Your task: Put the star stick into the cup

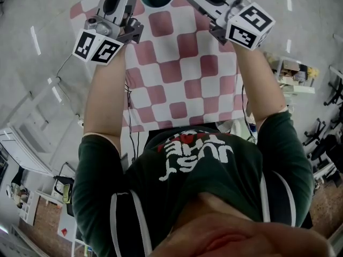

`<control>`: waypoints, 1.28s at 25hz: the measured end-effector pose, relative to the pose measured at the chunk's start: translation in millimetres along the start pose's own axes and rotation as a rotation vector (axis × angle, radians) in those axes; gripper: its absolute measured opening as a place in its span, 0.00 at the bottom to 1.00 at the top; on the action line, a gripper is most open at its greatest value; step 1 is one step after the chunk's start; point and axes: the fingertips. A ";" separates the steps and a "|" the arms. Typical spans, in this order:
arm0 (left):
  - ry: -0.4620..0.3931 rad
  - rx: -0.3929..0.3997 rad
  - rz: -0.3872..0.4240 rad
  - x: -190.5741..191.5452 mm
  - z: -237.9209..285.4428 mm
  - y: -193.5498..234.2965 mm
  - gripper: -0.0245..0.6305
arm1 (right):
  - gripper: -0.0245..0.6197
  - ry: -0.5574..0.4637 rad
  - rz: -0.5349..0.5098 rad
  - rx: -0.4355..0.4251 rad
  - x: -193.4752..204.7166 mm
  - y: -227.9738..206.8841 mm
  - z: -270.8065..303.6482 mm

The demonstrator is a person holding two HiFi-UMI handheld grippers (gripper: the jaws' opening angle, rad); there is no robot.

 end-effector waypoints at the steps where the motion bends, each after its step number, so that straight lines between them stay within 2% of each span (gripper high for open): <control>1: 0.004 -0.001 0.005 1.8 -0.6 -0.4 0.05 | 0.10 0.006 -0.003 -0.003 0.7 1.4 0.2; 12: 0.054 0.005 0.018 23.7 -2.5 -1.7 0.06 | 0.10 0.014 0.003 -0.010 14.2 3.6 -0.4; 13: 0.060 0.003 0.019 25.4 -2.8 -1.5 0.07 | 0.10 0.016 0.003 -0.011 14.7 4.0 0.1; 15: 0.071 -0.002 0.023 27.4 -2.5 -1.5 0.20 | 0.10 0.016 0.003 -0.013 15.1 4.4 0.4; 16: 0.075 -0.006 0.025 27.7 -2.1 -1.5 0.22 | 0.10 0.015 0.004 -0.014 14.5 4.8 0.2; 29: 0.103 -0.024 0.037 30.4 -2.2 -1.5 0.30 | 0.10 0.031 -0.002 -0.012 10.9 8.4 -0.2; 32: 0.111 -0.039 0.034 30.7 -5.4 -0.7 0.35 | 0.10 0.030 -0.004 -0.005 10.6 9.3 -1.8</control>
Point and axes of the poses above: the fingertips, and each gripper's own axes: z forward along the fingers, y to its left, x out of its underside, and after that the axes turned 5 degrees about -z, right-handed
